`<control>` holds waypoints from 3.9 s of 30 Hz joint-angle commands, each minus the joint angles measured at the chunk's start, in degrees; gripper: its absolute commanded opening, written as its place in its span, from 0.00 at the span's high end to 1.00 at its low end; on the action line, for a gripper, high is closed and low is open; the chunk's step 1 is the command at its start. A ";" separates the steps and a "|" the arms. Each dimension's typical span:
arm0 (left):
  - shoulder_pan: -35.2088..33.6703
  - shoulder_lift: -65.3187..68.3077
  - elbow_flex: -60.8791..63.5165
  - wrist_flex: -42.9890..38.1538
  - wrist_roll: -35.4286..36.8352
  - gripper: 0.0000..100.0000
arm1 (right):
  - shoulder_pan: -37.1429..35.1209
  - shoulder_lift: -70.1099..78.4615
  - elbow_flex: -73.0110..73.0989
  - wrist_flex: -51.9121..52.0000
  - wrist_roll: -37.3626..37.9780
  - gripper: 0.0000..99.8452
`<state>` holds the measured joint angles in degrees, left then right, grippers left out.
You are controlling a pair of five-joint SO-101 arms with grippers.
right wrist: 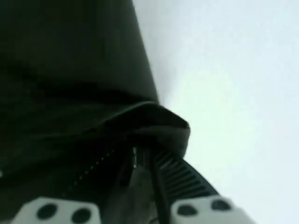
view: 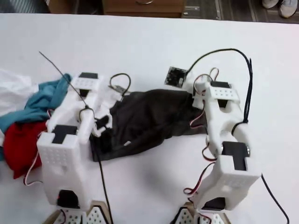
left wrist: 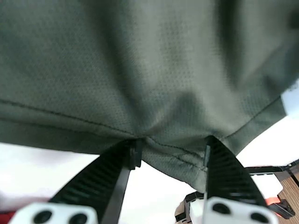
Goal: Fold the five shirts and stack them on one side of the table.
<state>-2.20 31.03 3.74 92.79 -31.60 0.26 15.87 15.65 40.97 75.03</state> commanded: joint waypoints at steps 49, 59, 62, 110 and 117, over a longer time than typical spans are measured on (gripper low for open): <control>-3.69 -0.18 -2.42 1.32 1.14 0.75 | -0.31 -8.84 -12.75 27.30 -18.29 0.98; -3.34 -0.18 -19.47 9.49 4.04 0.75 | 7.08 -14.73 -4.66 32.40 -18.20 0.98; -3.34 -0.18 -20.35 9.32 4.04 0.75 | 7.25 -14.64 1.85 27.56 -18.20 0.98; -5.45 29.89 -79.34 9.58 12.31 0.75 | 21.67 -23.52 13.27 22.46 -2.99 0.98; -5.19 21.63 -75.65 9.58 13.89 0.75 | 15.16 -29.58 13.45 19.12 -13.45 0.98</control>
<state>-6.95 59.34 -72.84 101.32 -19.30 18.81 -11.03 31.47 63.03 66.95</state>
